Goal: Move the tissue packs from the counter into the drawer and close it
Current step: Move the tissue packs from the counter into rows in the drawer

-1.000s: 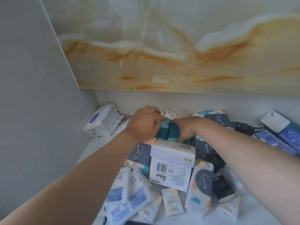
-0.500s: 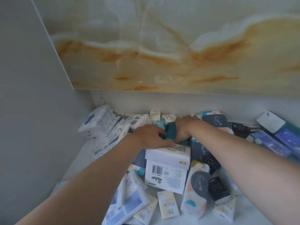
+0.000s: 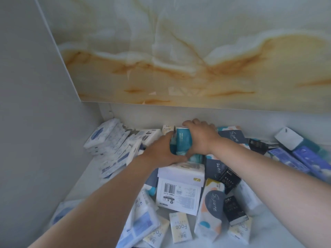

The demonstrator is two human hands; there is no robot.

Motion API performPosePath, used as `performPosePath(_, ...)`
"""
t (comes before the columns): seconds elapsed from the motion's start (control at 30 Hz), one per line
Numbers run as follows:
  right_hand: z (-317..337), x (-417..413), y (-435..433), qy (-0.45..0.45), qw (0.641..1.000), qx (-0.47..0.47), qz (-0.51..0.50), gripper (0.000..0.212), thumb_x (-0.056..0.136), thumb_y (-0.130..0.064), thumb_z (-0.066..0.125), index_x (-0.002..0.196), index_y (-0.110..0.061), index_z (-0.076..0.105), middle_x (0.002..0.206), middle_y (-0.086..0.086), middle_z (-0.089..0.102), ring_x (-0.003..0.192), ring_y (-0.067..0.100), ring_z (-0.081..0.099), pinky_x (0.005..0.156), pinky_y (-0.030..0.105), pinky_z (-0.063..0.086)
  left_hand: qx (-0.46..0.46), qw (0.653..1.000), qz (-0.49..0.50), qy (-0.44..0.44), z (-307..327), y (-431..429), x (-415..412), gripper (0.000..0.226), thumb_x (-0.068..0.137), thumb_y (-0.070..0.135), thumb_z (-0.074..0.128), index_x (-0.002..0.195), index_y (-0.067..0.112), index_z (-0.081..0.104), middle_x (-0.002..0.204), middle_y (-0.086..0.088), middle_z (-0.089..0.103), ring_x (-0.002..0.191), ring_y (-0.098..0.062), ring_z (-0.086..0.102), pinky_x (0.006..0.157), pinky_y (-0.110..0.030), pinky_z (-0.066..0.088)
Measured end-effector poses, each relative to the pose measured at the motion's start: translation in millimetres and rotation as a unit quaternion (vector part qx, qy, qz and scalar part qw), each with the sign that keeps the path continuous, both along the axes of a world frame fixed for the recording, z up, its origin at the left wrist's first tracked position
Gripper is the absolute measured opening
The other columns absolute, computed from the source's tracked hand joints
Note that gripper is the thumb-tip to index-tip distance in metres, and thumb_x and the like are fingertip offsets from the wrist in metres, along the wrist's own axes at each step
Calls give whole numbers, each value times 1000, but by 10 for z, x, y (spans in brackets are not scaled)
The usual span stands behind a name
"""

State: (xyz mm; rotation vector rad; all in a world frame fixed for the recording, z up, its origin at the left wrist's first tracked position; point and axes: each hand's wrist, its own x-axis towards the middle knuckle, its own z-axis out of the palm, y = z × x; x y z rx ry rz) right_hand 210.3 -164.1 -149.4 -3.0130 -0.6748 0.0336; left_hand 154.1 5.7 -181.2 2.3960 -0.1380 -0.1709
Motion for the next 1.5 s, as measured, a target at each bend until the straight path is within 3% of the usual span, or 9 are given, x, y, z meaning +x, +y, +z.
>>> performPosePath(0.2,207,-175,-93,-120,970,135,164,56,67,-12,88,115,-19,59,115,-3,52,113,18,43,81,45,51,-125,982,58,-132,281,-148,-87,105,77,24,81,155,29,12,149,-1,41,134,-15,41,107,-32,37)
performPosePath(0.37,340,-314,33,-165,941,231,186,66,69,2,82,127,-15,55,130,3,49,116,22,50,88,40,52,-56,969,120,-208,558,53,-170,70,74,23,82,136,23,50,112,4,42,111,-18,51,81,-19,32)
performPosePath(0.5,347,-442,210,-68,957,267,91,63,86,0,62,143,-14,40,124,10,55,111,29,56,84,40,48,-20,952,188,-242,616,355,-308,56,75,33,79,123,21,53,108,5,43,108,-18,48,83,-29,40)
performPosePath(0.7,-23,-336,520,121,972,163,-117,15,91,-21,60,101,-11,59,97,8,61,95,27,63,60,24,43,-37,929,242,-279,501,626,-421,55,80,34,76,124,16,47,115,0,46,106,-15,46,87,-28,42)
performPosePath(0.83,-243,-218,767,244,954,124,-126,52,85,-53,61,127,-22,60,121,5,65,99,21,62,86,31,53,-71,921,270,-271,347,744,-375,55,80,31,77,123,14,48,115,-2,48,108,-18,49,91,-31,44)
performPosePath(1.0,-304,-66,1044,291,933,168,-130,58,100,-39,54,152,-23,37,152,7,42,132,27,44,112,38,37,-81,922,258,-276,188,836,-287,54,81,29,76,124,13,48,116,-5,50,110,-20,49,93,-34,45)
performPosePath(1.17,-431,45,1091,319,890,238,-224,43,88,-7,69,130,-8,59,133,12,61,118,29,59,104,40,48,-116,919,269,-264,131,902,-213,52,81,28,77,122,13,49,115,-5,50,109,-21,50,95,-41,46)
performPosePath(1.27,-470,53,1012,282,844,318,-327,60,61,-16,88,114,-7,61,114,12,69,92,24,68,85,39,59,-125,919,267,-260,154,902,-219,53,81,29,77,123,14,49,115,-4,49,108,-19,50,95,-41,47)
performPosePath(1.5,53,-121,606,101,915,259,-292,81,69,-29,80,139,-24,40,131,12,54,118,35,55,94,34,49,-147,907,275,-282,420,764,-376,54,77,26,81,120,19,48,117,-2,46,109,-16,46,95,-32,44)
